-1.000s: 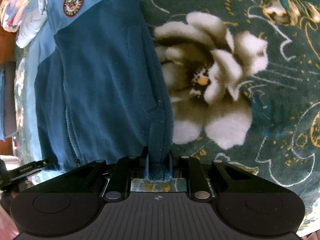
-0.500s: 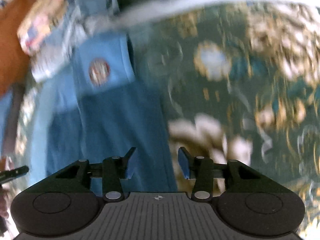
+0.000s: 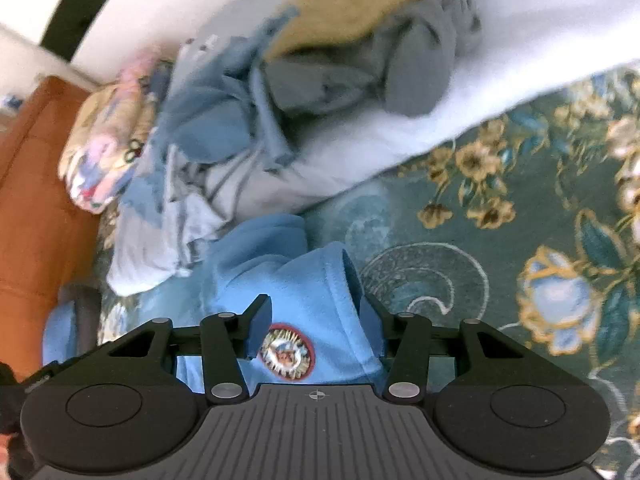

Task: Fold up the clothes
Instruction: 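Lift the hem with both grippers and fold it toward the collar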

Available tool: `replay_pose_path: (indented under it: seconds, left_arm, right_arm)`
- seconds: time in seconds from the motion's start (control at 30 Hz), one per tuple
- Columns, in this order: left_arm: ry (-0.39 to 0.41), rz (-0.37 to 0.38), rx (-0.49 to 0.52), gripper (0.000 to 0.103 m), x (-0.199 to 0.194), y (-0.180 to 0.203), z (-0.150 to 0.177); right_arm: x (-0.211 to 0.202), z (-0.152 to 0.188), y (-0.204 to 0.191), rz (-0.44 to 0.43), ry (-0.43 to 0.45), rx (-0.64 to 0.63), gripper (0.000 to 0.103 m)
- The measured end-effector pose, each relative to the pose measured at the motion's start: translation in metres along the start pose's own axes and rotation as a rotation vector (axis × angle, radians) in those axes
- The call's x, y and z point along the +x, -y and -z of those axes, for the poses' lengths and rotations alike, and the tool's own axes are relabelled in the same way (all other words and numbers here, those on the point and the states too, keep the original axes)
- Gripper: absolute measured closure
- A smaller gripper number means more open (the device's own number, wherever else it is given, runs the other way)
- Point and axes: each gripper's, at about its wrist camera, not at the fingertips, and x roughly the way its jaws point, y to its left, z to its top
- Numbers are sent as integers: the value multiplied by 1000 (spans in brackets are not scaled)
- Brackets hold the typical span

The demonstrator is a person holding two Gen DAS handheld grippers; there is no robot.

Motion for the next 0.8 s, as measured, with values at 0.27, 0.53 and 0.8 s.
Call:
replay_pose_path:
  seconds: [0.27,0.53,0.8]
  left_arm:
    - [-72,124,-53,34,88,14,-24]
    - [-169,277,-199,40,131,-2,-34]
    - [-192,288,-215,70,144,-4,-34]
  right_arm:
    - [52,-21,26,-29,-22,145,57]
    - [88,-35,44,-145,-153,268,81]
    - [114,-38,58,-192,-225,386,81]
